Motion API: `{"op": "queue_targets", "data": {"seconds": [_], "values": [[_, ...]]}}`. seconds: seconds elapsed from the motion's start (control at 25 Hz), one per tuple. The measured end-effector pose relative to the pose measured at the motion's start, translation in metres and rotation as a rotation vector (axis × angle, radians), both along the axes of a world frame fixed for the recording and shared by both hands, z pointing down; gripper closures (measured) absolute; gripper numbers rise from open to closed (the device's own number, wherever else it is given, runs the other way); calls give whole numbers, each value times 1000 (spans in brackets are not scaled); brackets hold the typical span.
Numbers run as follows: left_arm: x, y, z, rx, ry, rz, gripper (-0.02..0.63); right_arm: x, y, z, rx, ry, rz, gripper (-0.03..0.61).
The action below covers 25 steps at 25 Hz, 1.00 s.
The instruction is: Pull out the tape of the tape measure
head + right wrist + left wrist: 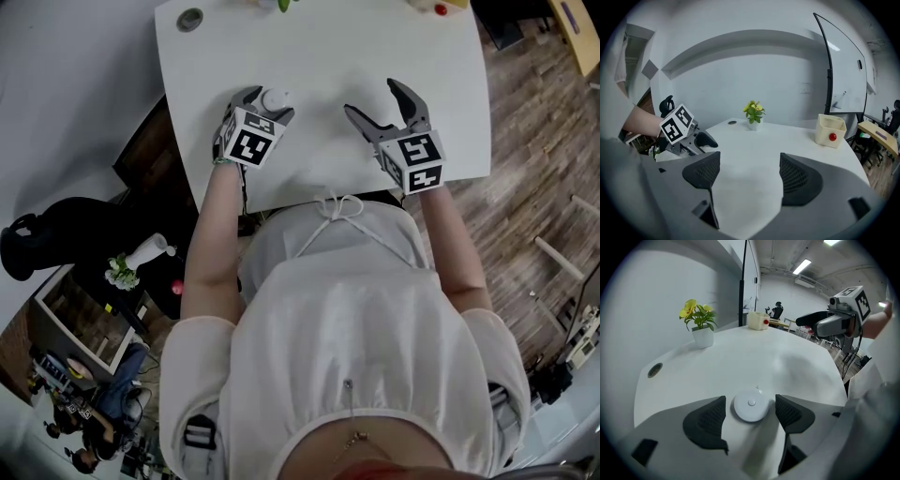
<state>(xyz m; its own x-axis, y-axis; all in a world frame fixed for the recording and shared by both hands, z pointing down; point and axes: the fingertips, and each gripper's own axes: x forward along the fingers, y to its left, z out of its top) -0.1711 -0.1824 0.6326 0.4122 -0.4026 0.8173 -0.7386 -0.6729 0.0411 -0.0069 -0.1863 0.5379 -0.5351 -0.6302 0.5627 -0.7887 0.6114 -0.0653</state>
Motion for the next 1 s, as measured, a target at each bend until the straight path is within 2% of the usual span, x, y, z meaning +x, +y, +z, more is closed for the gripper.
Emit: {"op": "queue_targets", "data": {"seconds": [0.12,0.36,0.6,0.8,0.92,1.0], "values": [[4,2,-1,3,-7,9,277,4,1,-1,0,0,1,183],[6,7,-6,-17,-35,3,385,5,2,-10,9,-9,-15,186],[11,12,-7,-42,-74,-3,388,6,-2,-18,17,-21,-77,186],[34,16,-31,-22,-42,35,388,8,-3,-21,-2,-19,-178,187],[58,14,-57,7,-9,96,388,3,4,-22,-12,-4,-292,201],[76,13,-77,31,-2,144,388,2,9,-23,4,31,-371,234]]}}
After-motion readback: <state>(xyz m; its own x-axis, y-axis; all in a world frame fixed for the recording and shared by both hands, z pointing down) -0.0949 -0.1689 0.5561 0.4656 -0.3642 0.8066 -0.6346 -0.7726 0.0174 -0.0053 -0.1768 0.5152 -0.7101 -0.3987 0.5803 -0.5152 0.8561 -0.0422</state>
